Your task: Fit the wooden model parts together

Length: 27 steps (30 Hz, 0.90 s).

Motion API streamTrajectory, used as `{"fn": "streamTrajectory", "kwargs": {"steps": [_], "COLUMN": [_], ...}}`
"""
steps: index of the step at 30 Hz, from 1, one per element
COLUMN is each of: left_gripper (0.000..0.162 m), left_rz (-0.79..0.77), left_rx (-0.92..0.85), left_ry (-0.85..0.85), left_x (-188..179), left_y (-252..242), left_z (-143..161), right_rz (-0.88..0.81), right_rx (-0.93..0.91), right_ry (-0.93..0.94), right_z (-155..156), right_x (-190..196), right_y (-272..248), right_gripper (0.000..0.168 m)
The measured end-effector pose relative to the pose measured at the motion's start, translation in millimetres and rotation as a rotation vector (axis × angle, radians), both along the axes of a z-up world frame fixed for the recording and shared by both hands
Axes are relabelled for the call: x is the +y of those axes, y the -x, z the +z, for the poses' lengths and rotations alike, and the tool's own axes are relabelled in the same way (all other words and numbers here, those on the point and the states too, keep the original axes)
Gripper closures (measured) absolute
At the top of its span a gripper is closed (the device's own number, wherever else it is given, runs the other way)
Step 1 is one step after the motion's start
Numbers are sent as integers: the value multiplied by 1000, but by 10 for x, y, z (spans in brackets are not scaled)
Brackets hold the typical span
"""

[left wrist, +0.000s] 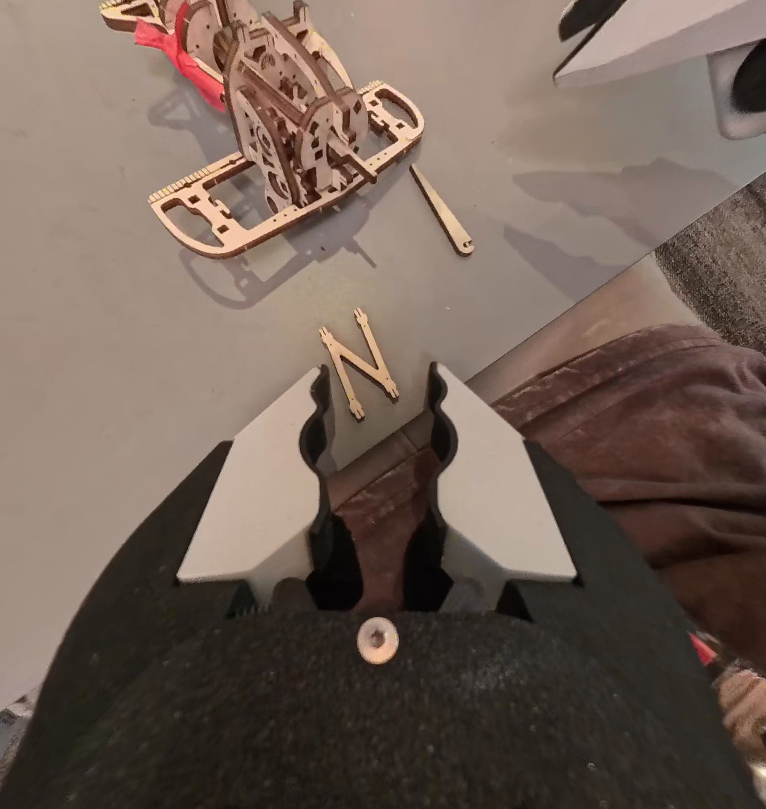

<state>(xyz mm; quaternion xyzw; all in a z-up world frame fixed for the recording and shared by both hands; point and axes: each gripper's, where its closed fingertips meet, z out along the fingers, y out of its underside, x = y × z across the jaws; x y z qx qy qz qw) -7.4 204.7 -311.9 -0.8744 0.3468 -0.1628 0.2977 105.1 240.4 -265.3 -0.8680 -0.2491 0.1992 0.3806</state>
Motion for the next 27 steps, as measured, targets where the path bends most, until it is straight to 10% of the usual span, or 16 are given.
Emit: {"fn": "streamTrajectory", "kwargs": {"steps": [1,21,27], "left_gripper": [122,143,142], "left_rz": [-11,-162,-225], "left_rx": [14,109,-61], "left_ry": [-5,-106,-111], "left_x": [1,95,91], "left_y": [9,24,-39], "left_z": [-5,3,447], "right_rz": [2,11,0], "right_rx": [0,37,74], "right_ry": [2,31,39], "right_z": [-3,-4,26], "right_x": [-2,-33,-33], "right_y": [3,2,-47], "right_gripper": [145,145,145]}}
